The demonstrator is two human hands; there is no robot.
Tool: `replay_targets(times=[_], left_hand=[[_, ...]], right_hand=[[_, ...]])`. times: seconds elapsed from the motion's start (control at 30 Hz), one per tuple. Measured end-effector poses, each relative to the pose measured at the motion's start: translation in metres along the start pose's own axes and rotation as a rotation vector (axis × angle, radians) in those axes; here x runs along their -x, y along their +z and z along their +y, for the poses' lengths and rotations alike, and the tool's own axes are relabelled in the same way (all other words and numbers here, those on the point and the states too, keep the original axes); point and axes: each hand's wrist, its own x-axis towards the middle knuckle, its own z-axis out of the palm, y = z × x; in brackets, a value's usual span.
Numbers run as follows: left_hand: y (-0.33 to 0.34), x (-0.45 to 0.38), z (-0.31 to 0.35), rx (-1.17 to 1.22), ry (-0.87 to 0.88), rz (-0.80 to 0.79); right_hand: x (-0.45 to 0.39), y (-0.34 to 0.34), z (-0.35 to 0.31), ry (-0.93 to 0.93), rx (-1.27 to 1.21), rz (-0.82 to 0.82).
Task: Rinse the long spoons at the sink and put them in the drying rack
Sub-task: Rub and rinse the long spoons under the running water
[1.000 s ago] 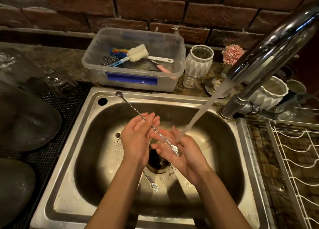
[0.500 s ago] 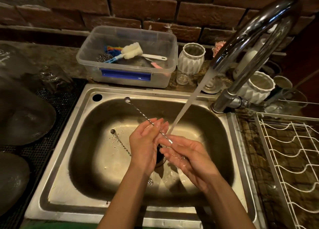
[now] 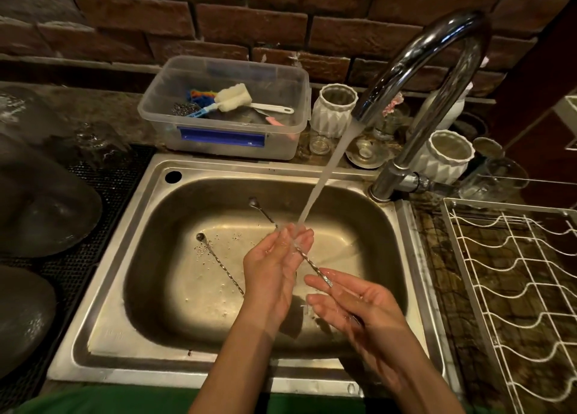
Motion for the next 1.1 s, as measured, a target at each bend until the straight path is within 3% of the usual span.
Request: replay_targets(times=[0.77, 1.1], left_hand=[[0.003, -0.011, -0.005, 0.001, -0.075, 0.1], [-0.013, -0.019, -0.007, -0.1, -0.162, 0.141]], right_hand=[[0.067, -0.036, -0.002, -0.002, 0.111, 0.149], [0.06, -0.013, -0.021, -0.063, 0.9, 0.32]])
